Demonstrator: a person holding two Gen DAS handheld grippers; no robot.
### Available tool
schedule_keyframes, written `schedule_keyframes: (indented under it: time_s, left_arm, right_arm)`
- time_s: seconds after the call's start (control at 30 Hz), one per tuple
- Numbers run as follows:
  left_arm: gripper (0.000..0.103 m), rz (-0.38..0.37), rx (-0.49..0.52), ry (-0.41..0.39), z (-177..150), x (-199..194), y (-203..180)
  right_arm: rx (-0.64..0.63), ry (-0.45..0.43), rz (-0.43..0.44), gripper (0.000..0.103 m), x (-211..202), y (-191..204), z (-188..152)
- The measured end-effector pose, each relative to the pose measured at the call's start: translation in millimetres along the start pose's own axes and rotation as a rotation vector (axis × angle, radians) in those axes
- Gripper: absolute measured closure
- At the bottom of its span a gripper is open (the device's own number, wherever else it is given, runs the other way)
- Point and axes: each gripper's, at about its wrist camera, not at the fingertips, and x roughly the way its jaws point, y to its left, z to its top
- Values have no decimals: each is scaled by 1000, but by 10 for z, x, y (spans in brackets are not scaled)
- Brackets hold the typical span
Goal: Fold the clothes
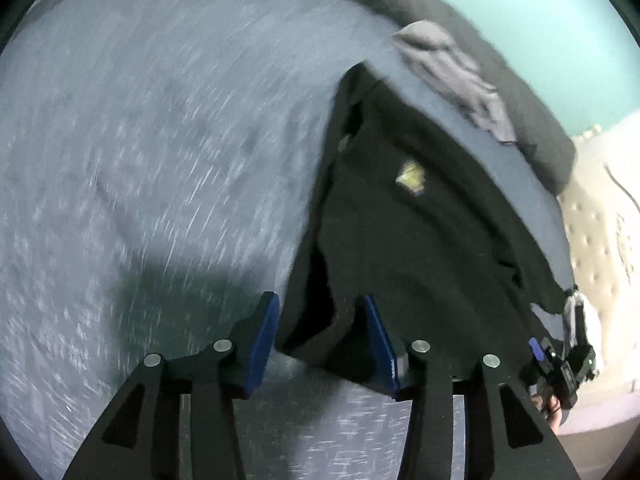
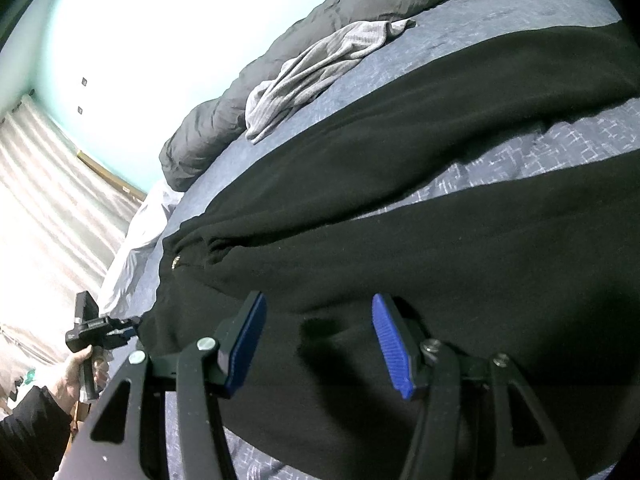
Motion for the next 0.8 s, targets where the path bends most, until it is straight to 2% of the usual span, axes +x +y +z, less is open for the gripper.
schedule_keyframes:
  time_s: [0.13, 0.3, 0.37, 0.43, 0.63, 0.8]
  left_arm:
    - [56, 7, -21, -26, -41, 24, 46]
    - [56, 29, -38, -103, -124, -218, 17]
    - [55, -7, -54, -116, -219, -315, 22]
    - [55, -10, -47, -118, -318, -354, -3]
    - [55, -64, -108, -95, -465, -217, 32]
    - [55, -65, -127, -112, -471, -34, -49]
  right_arm:
    - [6, 0, 3, 47, 9, -17, 7]
    - [19, -3, 7, 47, -2, -51, 9]
    - [21, -3, 9, 47, -2, -53, 7]
    - [23, -5, 8, 47, -7, -52, 5]
    - [27, -11, 9, 47, -20, -43, 3]
    - [30, -10, 10, 47, -5, -38, 13]
